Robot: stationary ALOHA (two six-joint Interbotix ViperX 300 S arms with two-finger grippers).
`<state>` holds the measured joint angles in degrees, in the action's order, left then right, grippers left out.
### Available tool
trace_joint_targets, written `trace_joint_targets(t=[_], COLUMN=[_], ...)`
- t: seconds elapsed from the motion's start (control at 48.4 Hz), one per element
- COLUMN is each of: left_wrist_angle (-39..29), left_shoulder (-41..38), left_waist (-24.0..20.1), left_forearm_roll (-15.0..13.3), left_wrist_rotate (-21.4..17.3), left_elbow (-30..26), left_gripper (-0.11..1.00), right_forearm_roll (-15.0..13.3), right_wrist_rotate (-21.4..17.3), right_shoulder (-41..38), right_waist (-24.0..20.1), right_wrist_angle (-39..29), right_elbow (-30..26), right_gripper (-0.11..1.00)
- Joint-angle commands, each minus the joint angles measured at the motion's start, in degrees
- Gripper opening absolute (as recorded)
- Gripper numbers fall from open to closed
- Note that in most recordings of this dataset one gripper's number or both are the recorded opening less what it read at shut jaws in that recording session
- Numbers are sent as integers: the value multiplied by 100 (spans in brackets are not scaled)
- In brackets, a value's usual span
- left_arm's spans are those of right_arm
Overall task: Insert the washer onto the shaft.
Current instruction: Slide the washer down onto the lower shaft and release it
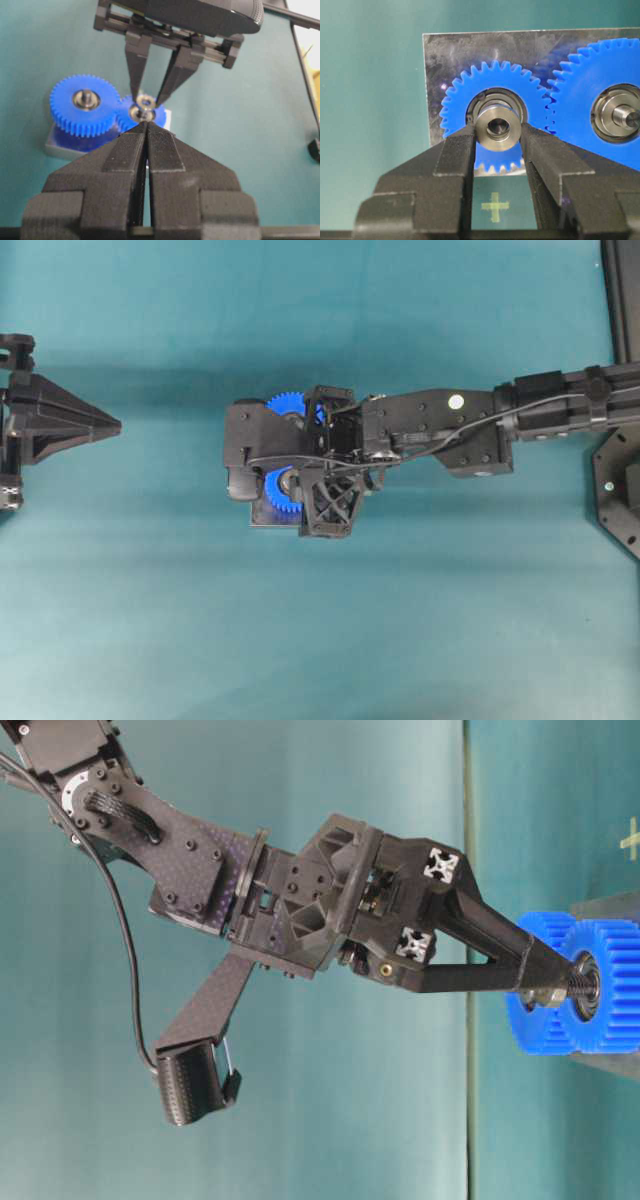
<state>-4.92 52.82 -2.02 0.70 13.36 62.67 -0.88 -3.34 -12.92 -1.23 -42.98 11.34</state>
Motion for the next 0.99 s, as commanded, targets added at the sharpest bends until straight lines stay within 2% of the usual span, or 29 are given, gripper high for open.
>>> trace_joint_targets(t=[0.0,0.578,0.785,0.971], left_wrist_angle=[26,26,26,26], left_shoulder=[-26,-26,-26,-26], left_waist=[-9,-9,-9,-9], left_forearm_roll=[18,18,18,18], left_wrist_rotate=[-9,0,0,0], left_elbow=[-70,-70,-70,-62], left_gripper=[0,0,0,0], right_forearm_roll=[-9,-9,-9,-9], right_wrist_rotate=[44,35,44,44], right_shoulder=[88,79,62,26], right_waist=[-9,0,9,9], right_wrist_angle=[18,-167,-272,-413], right_elbow=[-114,-255,-387,-396], right_gripper=[32,33,58,59])
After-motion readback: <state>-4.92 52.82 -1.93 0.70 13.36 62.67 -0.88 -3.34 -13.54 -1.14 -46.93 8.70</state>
